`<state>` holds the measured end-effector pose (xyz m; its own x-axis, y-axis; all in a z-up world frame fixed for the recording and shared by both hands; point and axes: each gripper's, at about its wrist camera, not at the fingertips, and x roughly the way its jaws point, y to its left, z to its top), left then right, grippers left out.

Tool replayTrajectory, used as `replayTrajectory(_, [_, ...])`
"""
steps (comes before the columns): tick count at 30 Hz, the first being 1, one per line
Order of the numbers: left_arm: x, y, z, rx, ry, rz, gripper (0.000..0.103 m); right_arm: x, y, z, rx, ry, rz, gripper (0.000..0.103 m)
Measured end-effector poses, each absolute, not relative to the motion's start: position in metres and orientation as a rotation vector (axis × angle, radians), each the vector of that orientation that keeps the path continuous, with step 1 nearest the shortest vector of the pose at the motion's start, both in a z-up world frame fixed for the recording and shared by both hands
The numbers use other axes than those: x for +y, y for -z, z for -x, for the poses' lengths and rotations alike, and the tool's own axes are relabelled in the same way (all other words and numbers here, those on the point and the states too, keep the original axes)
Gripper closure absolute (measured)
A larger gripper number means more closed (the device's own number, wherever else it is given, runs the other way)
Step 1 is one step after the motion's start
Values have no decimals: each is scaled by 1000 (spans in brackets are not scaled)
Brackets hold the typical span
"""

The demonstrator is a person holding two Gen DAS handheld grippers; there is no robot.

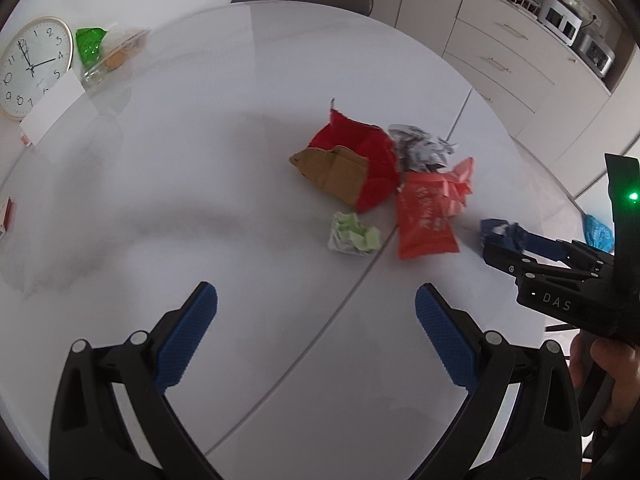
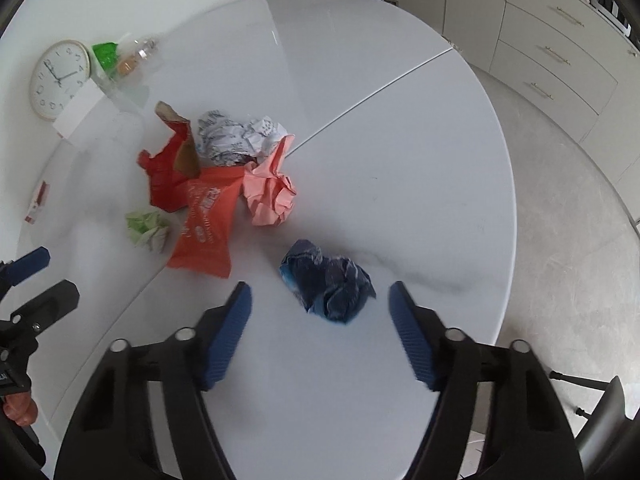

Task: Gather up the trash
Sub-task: 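Grasp the green crumpled paper with the left tool while the right tool grasps the blue crumpled wrapper, then carry both items over the wastebasket and open both tools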

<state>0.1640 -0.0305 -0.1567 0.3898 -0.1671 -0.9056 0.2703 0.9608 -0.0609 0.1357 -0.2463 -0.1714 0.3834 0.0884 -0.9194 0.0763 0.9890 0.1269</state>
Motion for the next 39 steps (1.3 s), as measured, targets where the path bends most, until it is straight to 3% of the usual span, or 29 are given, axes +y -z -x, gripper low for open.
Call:
replayTrajectory(2, [-31, 162, -170, 1141, 277, -110, 8, -244, 175, -138, 1192, -10, -139, 52])
replayTrajectory(3, [-32, 166, -174, 1145, 278, -112, 8, -244, 176, -139, 1199, -9, -130, 62])
replayTrajectory(6, [-34, 171, -180, 1148, 277, -112, 8, -243, 174, -139, 1186, -7, -117, 71])
replayTrajectory(7, [-35, 174, -183, 1150, 277, -112, 8, -243, 173, -139, 1183, -7, -116, 77])
replayTrajectory(20, [-59, 205, -210, 1190, 301, -122, 31, -268, 160, -127, 1163, -11, -218, 77])
replayTrajectory(26, [-61, 212, -209, 1208, 315, -109, 57, -274, 155, -120, 1148, -12, -248, 77])
replayTrajectory(30, [-62, 212, -209, 1206, 332, -96, 68, -274, 153, -115, 1144, -13, -255, 77])
replayTrajectory(39, [-51, 194, -191, 1204, 357, -52, 69, -283, 142, -93, 1105, -2, -286, 77])
